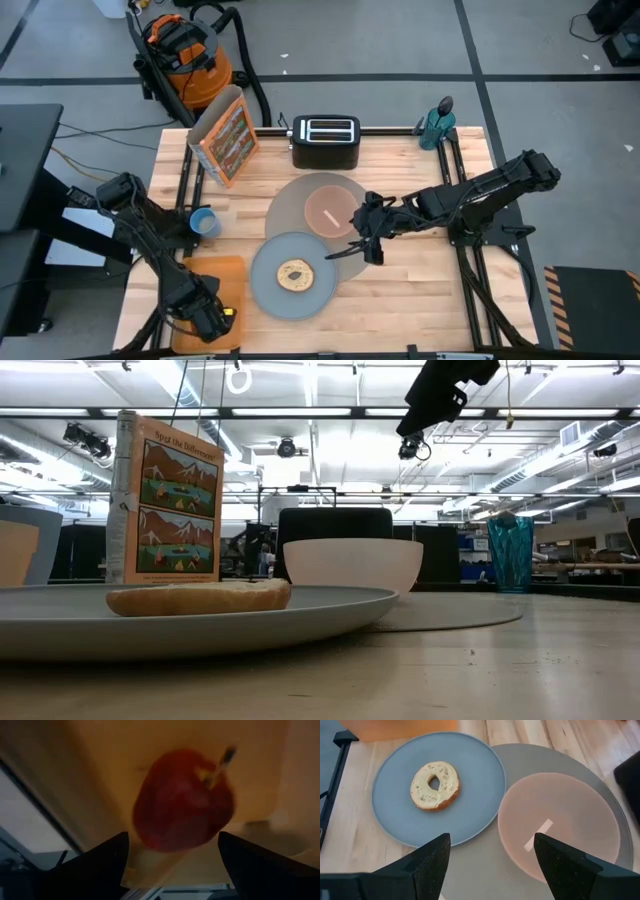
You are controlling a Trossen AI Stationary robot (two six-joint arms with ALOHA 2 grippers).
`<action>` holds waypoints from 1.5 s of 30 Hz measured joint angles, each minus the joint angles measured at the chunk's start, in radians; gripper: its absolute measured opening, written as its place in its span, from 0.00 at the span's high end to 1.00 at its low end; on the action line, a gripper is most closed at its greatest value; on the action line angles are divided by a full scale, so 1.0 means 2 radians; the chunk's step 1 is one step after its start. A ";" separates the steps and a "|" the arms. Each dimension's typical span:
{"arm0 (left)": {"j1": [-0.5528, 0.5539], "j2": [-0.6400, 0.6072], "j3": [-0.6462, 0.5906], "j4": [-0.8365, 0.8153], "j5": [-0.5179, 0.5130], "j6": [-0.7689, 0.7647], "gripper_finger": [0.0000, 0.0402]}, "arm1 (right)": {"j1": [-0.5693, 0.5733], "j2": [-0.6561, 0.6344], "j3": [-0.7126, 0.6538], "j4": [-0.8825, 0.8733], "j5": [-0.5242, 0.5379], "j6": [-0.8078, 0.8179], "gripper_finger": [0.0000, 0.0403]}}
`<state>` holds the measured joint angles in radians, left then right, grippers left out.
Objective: Arrange a breakfast setting
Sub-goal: Put the red apple on the gray tablemat
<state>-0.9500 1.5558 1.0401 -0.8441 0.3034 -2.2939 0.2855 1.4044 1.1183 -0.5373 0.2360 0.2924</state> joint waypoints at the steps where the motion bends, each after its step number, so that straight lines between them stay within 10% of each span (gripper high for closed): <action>1: 0.006 0.000 0.000 -0.001 -0.005 0.009 0.22 | 0.000 0.000 0.000 -0.001 -0.003 0.000 0.27; 18: 0.122 0.011 0.001 -0.035 -0.061 0.377 0.27 | 0.019 -0.011 0.000 -0.067 -0.027 0.022 0.28; 45: 0.033 0.080 0.001 0.027 -0.061 0.353 0.62 | 0.029 -0.011 0.000 -0.085 -0.025 0.049 0.33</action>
<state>-0.8845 1.7149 1.0416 -0.7902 0.1810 -1.5876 0.3431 1.3815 1.1187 -0.7067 0.1867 0.3904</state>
